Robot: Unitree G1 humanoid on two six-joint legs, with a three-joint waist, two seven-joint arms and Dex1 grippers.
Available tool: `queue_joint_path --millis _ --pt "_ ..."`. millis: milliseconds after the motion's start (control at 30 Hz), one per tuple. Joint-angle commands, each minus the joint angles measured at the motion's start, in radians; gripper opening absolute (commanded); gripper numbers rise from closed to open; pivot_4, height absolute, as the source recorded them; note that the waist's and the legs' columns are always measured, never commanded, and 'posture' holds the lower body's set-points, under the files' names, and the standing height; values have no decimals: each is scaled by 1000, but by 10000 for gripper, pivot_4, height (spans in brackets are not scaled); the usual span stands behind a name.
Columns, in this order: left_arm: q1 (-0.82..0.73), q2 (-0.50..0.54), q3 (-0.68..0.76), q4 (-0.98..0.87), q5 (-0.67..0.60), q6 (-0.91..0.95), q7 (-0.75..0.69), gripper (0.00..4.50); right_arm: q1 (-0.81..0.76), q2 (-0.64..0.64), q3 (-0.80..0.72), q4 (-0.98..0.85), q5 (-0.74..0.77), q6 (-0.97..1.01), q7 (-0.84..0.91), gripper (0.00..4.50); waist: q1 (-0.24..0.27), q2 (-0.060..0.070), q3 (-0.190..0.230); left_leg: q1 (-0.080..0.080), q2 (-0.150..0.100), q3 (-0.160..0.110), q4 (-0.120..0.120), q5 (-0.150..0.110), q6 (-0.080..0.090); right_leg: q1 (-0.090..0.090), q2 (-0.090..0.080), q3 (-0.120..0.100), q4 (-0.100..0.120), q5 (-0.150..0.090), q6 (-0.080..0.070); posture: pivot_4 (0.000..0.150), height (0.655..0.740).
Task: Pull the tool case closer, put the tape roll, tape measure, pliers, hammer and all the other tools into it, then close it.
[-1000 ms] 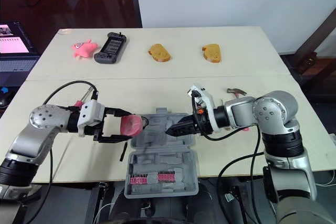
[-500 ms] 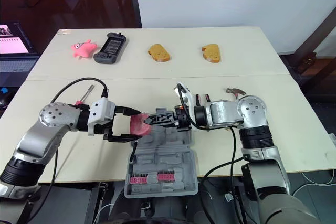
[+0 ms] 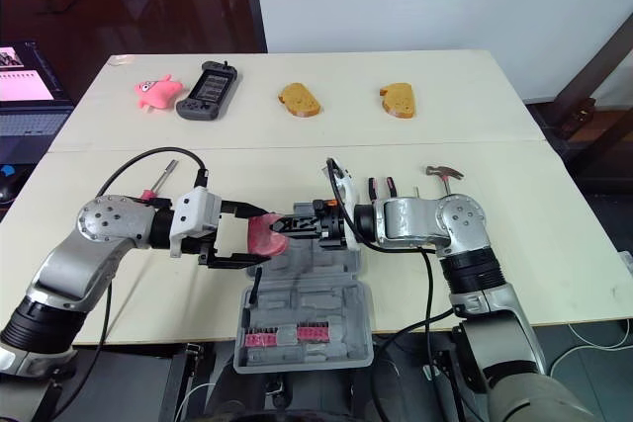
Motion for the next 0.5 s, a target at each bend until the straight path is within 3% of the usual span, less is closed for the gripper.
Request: queue_joint_path --millis 33,167,367,500 --pt "-3 1 37 -18 -45 18 4 45000 -9 1 -25 -41 31 16 42 4524 0 0 0 0 0 0 0 0 0 0 0 0 0 0 0 1500 7188" --pt "26 41 92 -40 -84 54 5 45000 -28 -58 -45 -18 31 47 96 4524 -2 0 0 0 0 0 0 0 0 0 0 0 0 0 0 1500 7188" --pt "194 134 247 -130 -154 118 19 45000 -83 -259 -20 43 31 110 171 4524 -2 0 0 0 0 -1 0 0 0 0 0 0 -1 0 0 1500 7188" --pt "374 164 371 -206 -173 125 38 45000 -128 -345 2 82 -98 171 237 4524 -3 0 0 0 1 0 -1 0 0 -1 0 0 -1 0 0 1500 7188"
